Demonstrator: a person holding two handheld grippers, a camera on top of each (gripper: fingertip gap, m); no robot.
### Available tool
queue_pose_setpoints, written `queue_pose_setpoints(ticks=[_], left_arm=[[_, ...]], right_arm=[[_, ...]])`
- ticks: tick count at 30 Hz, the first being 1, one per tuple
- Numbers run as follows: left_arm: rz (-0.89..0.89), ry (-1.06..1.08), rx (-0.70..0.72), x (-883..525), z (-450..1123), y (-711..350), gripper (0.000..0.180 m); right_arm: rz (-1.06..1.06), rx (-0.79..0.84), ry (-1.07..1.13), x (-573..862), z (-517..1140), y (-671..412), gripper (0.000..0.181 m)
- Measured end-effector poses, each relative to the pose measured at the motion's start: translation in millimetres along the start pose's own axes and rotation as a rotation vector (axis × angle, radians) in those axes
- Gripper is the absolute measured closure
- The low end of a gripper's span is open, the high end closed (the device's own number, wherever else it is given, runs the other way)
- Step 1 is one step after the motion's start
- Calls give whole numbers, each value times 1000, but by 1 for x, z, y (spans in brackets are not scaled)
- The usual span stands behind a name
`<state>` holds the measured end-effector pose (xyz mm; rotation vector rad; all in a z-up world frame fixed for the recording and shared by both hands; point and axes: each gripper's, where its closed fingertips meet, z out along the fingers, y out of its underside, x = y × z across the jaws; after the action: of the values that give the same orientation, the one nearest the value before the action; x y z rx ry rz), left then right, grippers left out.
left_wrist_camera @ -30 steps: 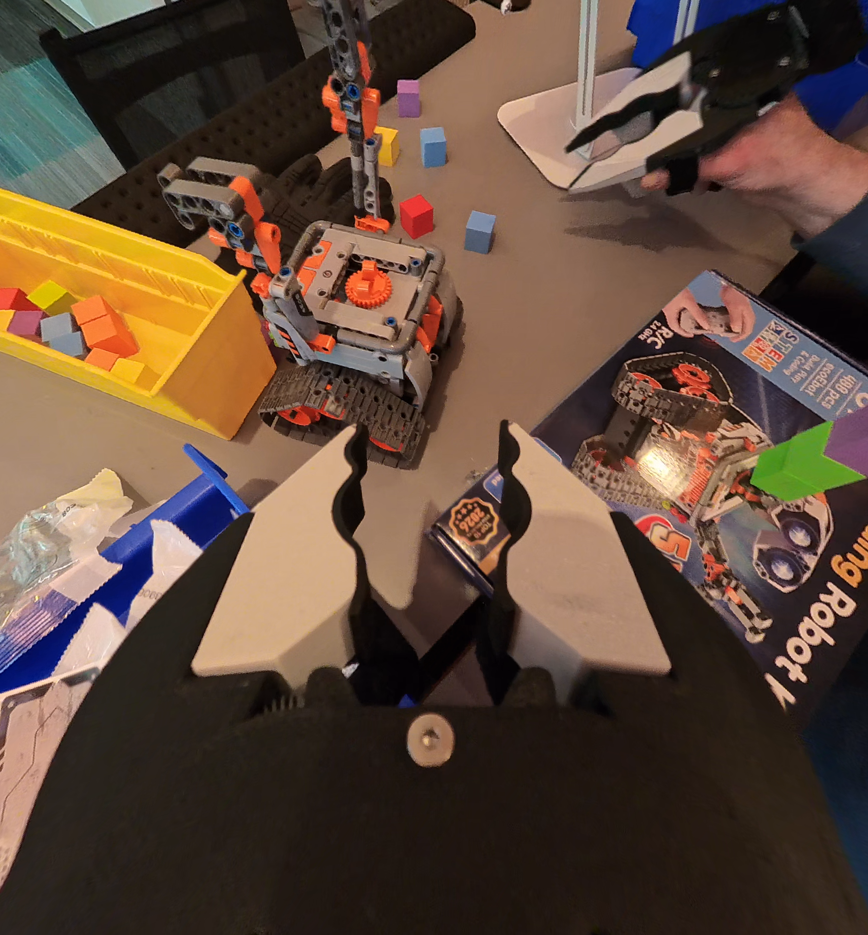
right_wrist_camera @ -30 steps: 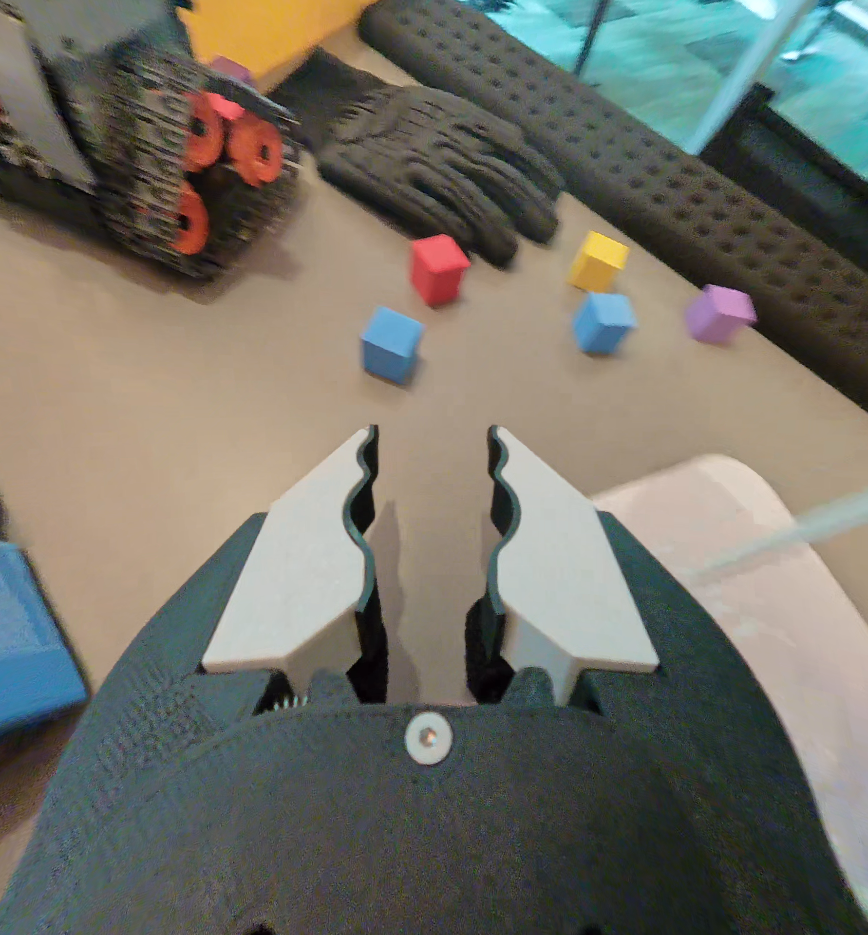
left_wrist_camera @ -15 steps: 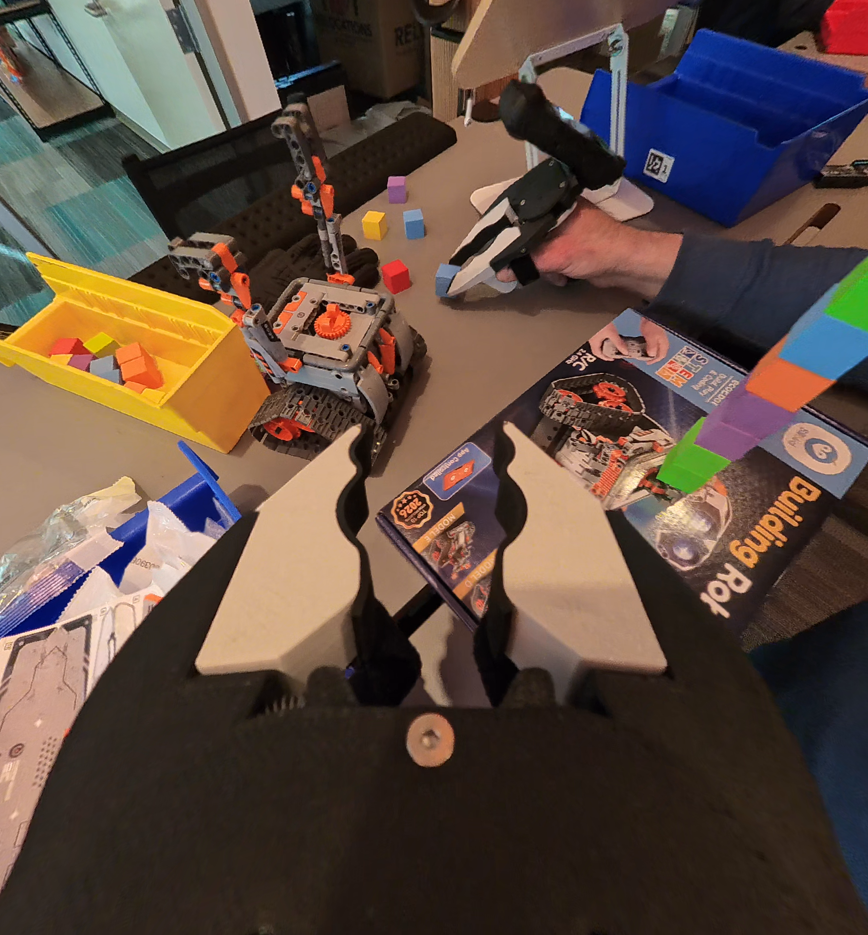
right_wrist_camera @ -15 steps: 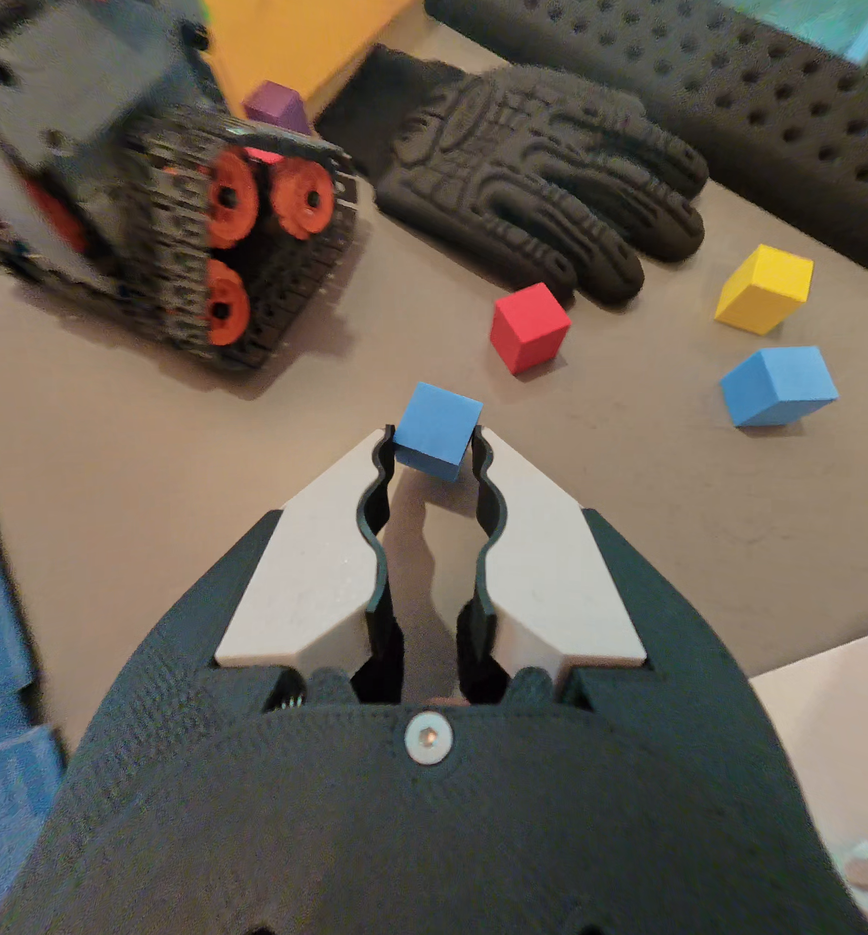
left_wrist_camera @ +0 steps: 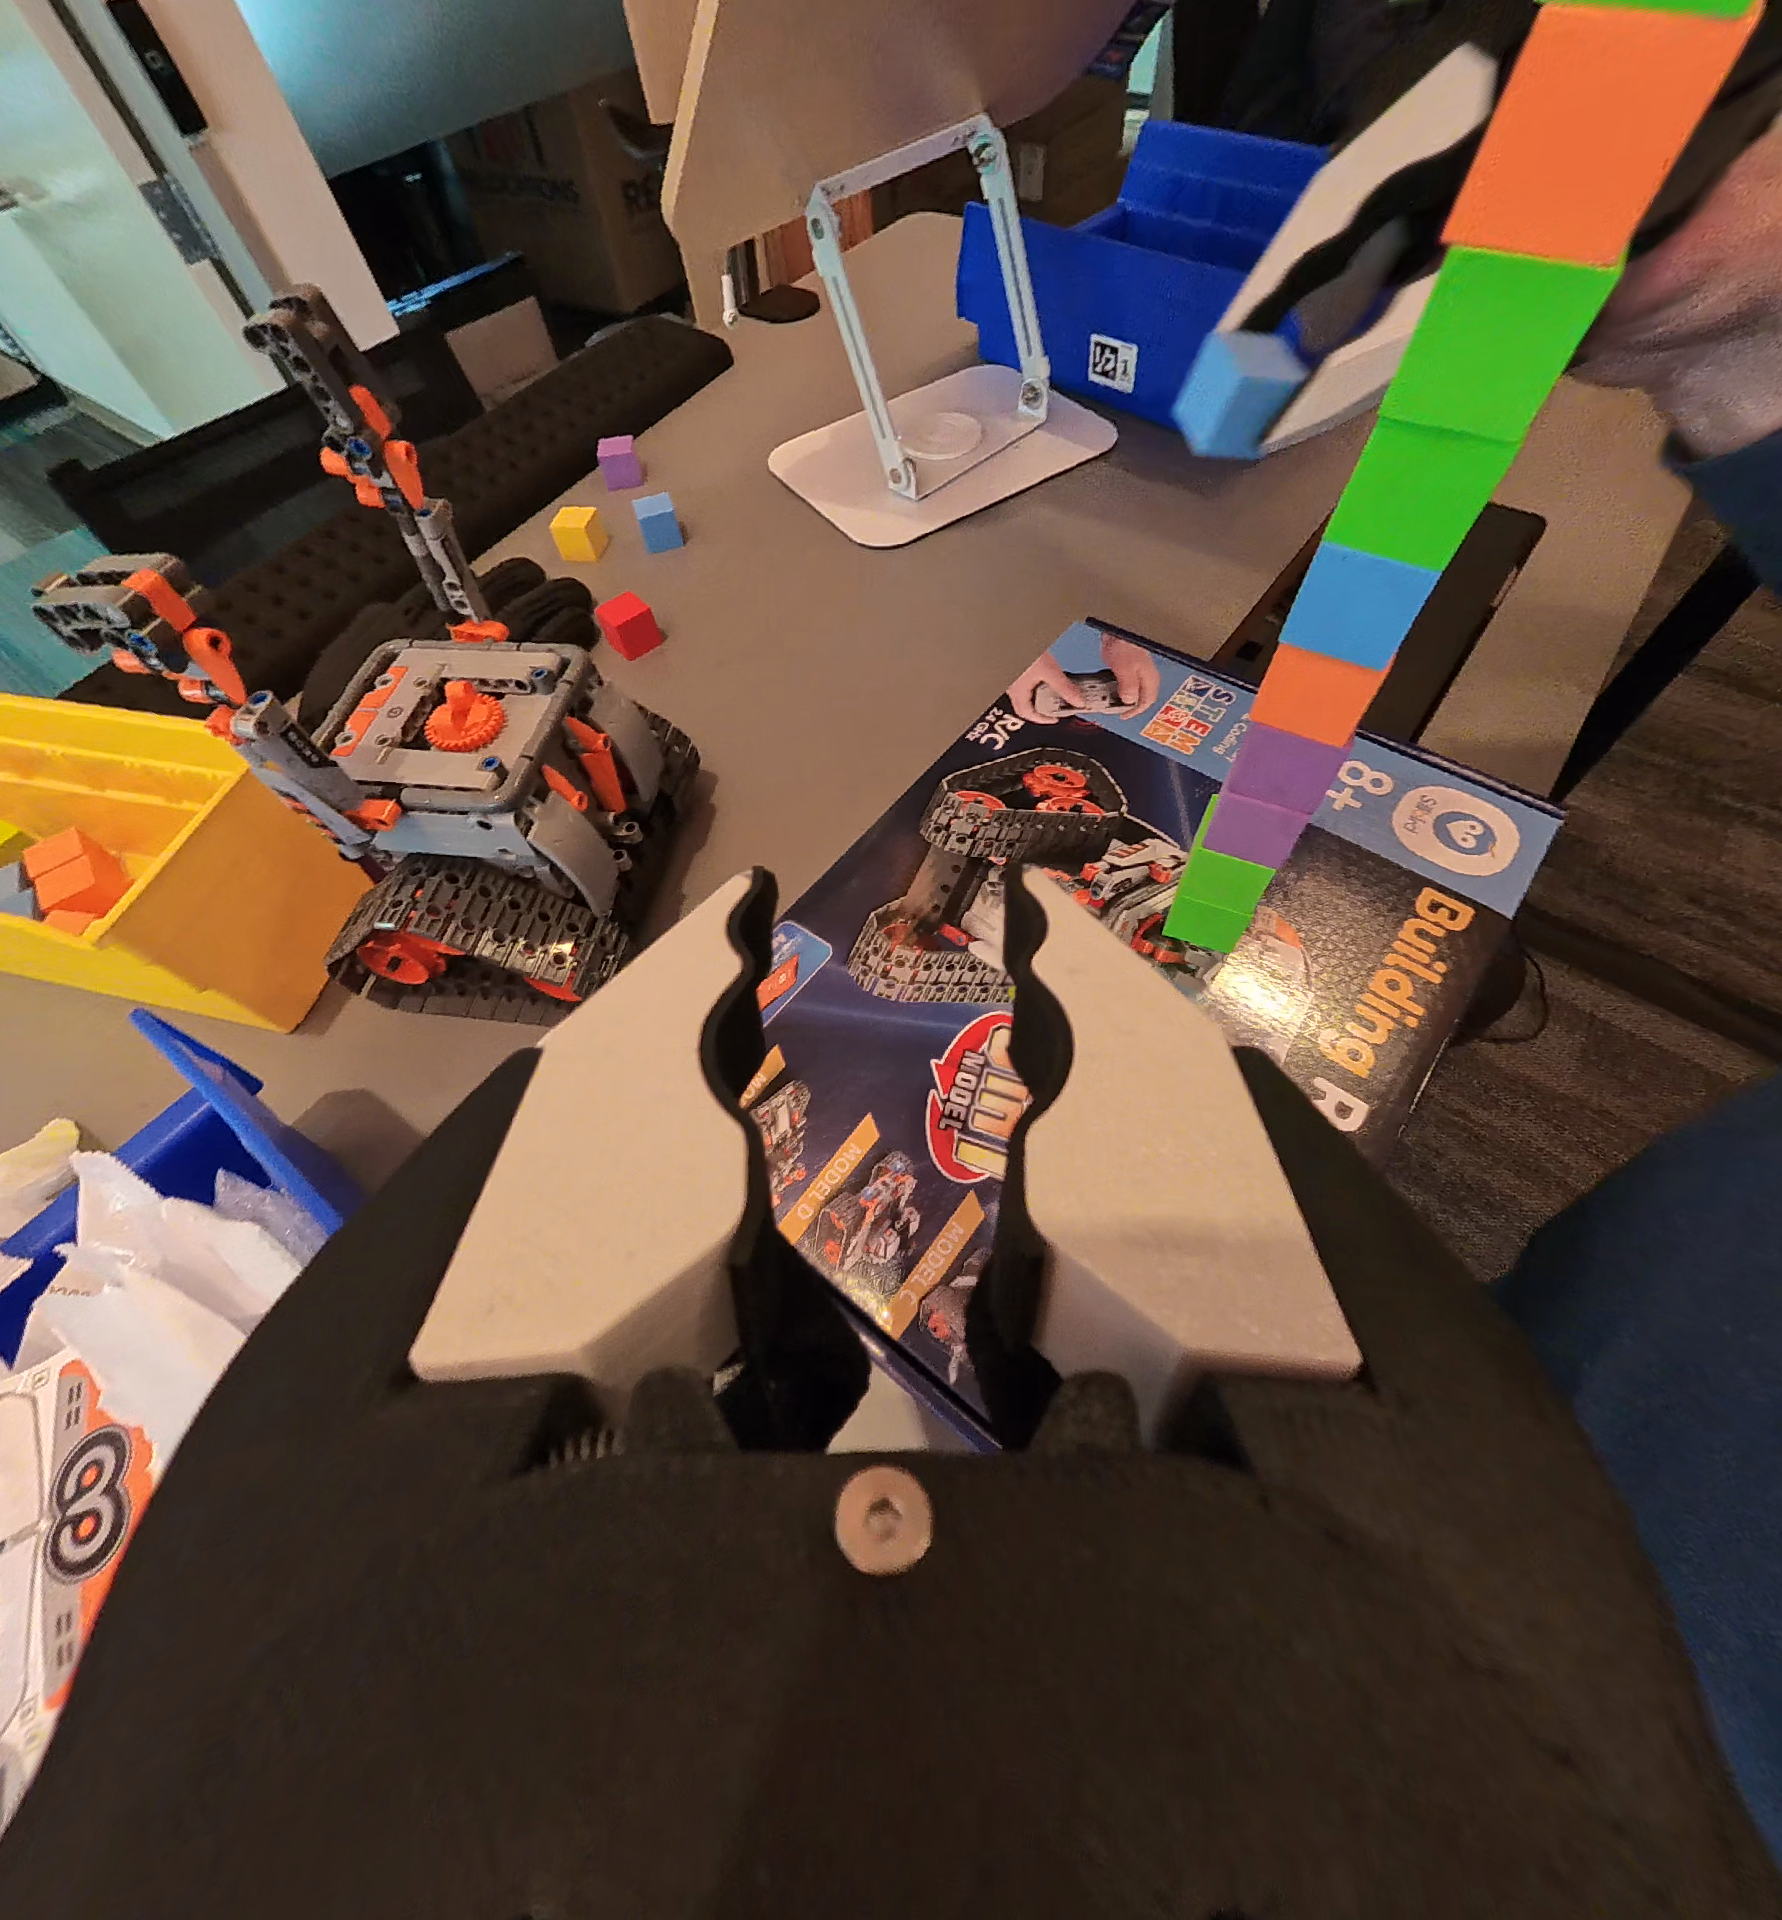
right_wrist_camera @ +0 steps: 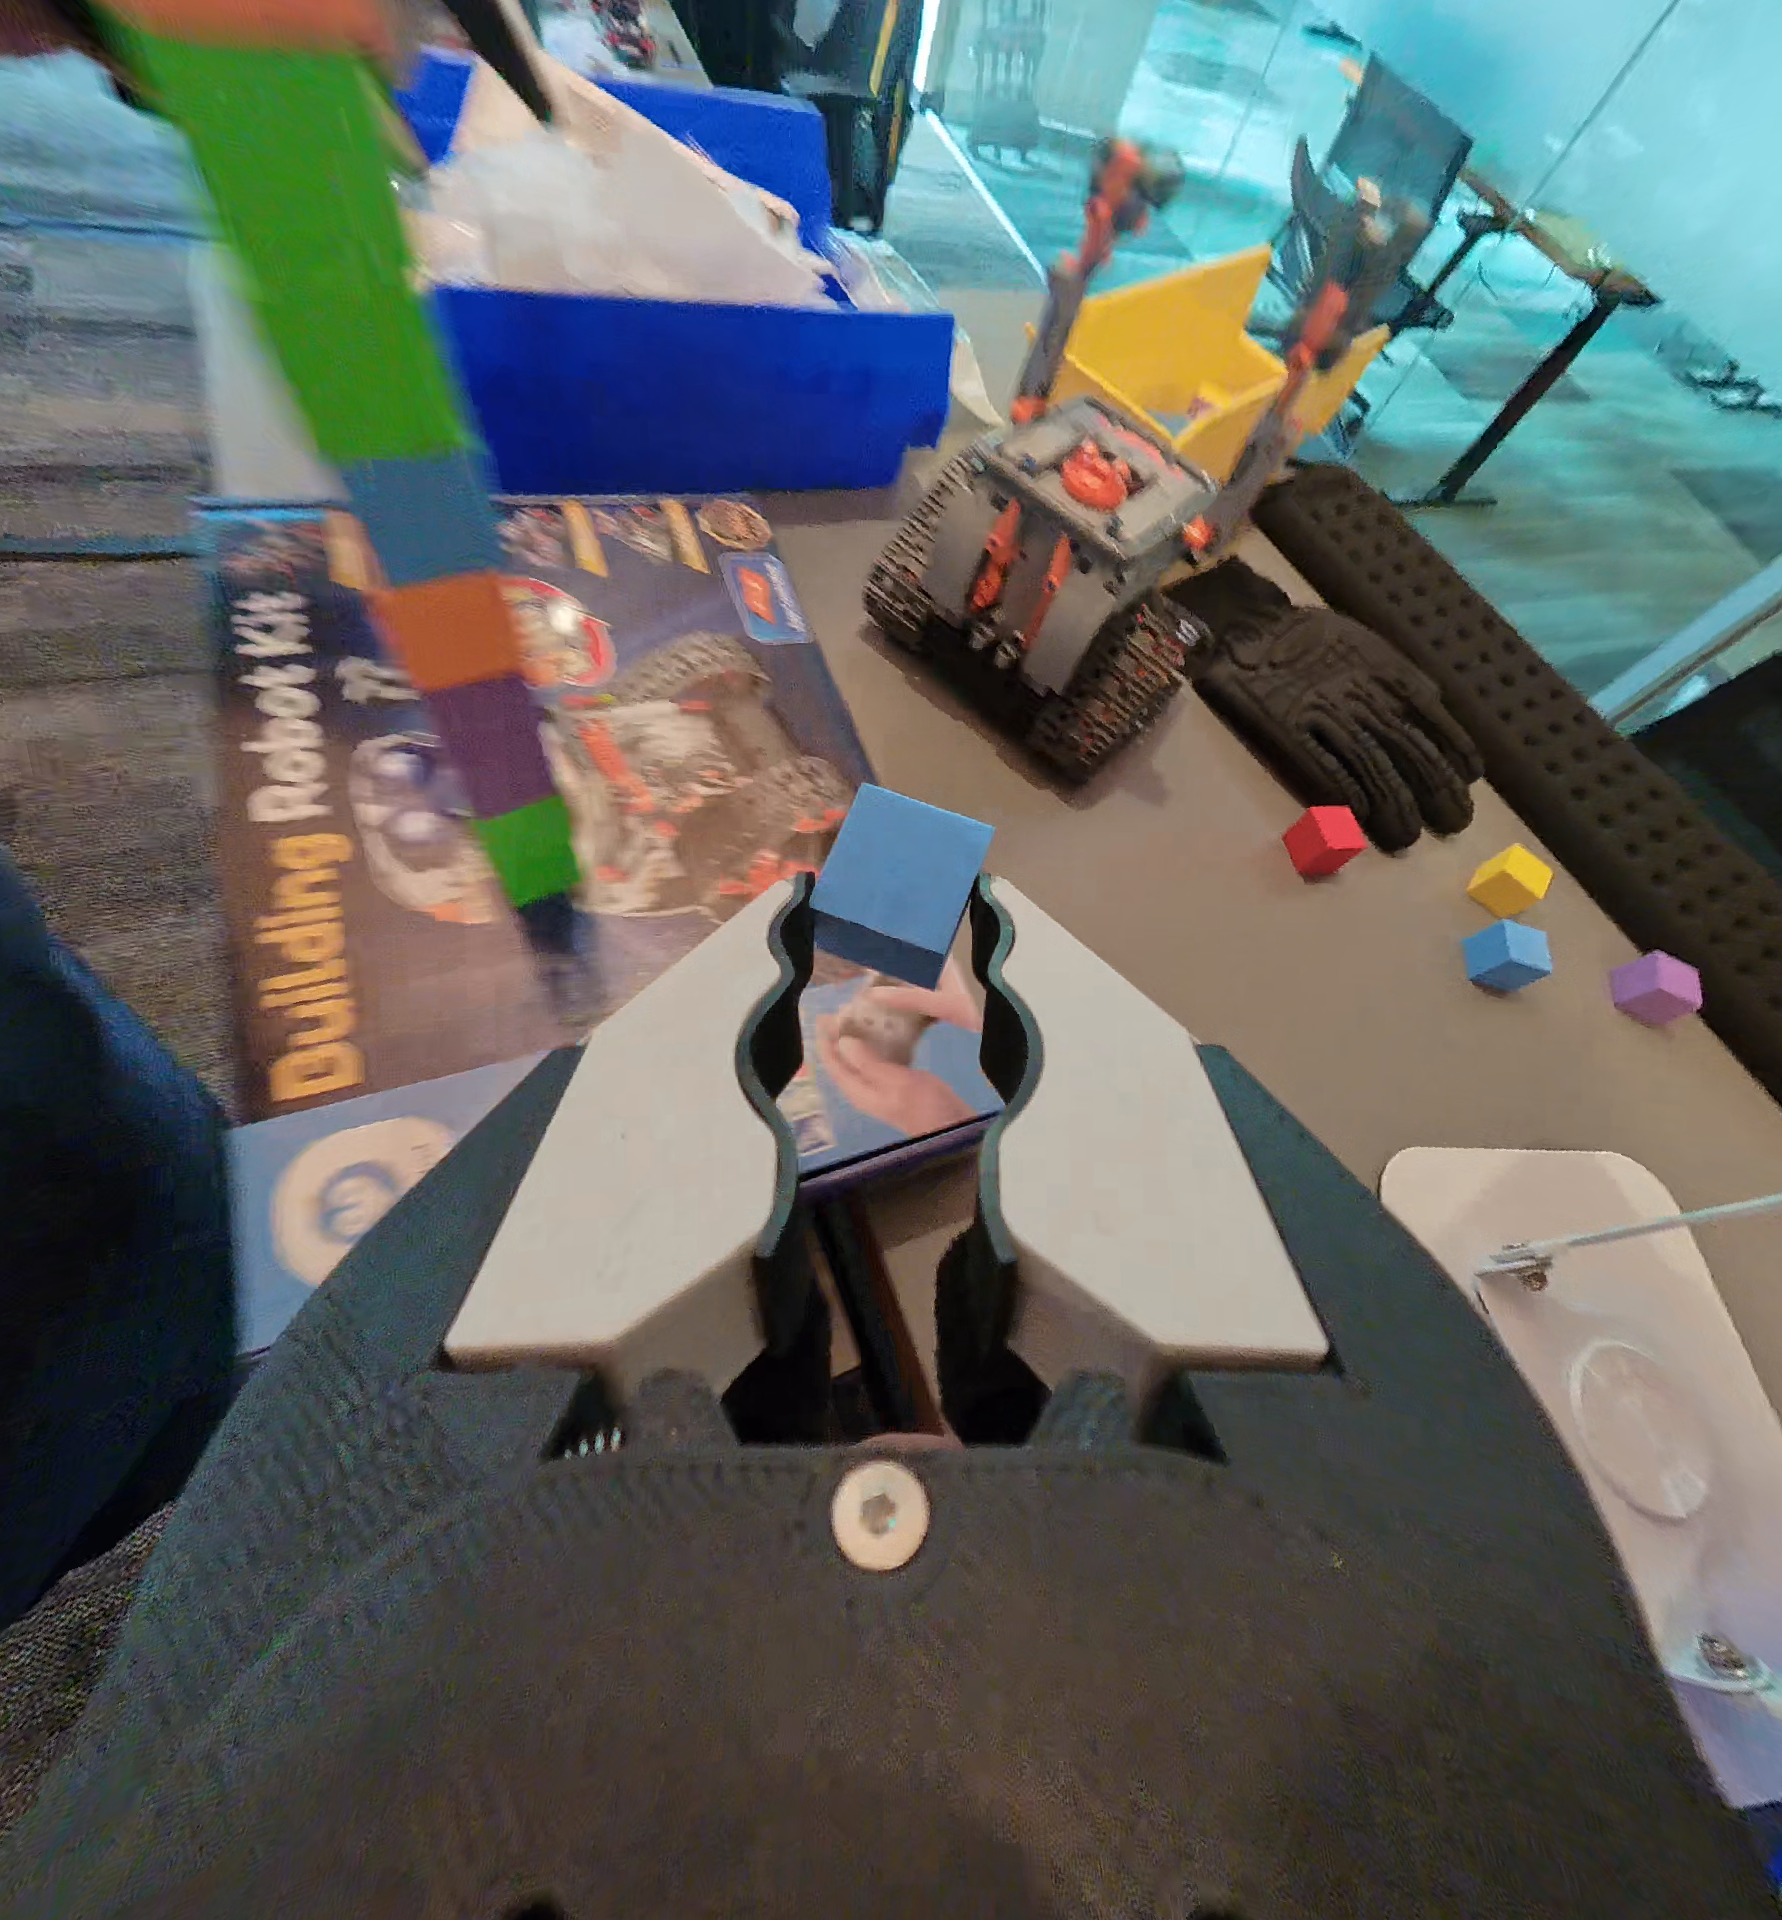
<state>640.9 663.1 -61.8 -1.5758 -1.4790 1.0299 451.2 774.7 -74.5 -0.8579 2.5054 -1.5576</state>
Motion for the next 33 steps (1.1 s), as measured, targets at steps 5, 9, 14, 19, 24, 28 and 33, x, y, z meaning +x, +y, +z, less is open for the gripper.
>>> queue_pose_setpoints(ticks=[5,9,14,19,24,28,33], left_arm=[[25,58,37,11,3,-6,139],[54,76,52,18,6,-7,140],[57,97,96,29,3,-11,141],[45,120,124,38,-4,-10,141],[38,127,141,43,-12,-8,141],[35,124,146,44,-16,-7,141],[25,111,146,41,-21,-3,141]], right_arm=[[-95,92,-70,-49,-62,-75,152],[-197,147,-170,-79,-90,-148,152],[-239,125,-270,-89,-97,-206,152],[-236,28,-327,-75,-81,-222,152],[-253,-46,-451,-69,-69,-225,152],[-269,-85,-534,-67,-61,-223,152],[-285,-104,-569,-65,-60,-222,152]])
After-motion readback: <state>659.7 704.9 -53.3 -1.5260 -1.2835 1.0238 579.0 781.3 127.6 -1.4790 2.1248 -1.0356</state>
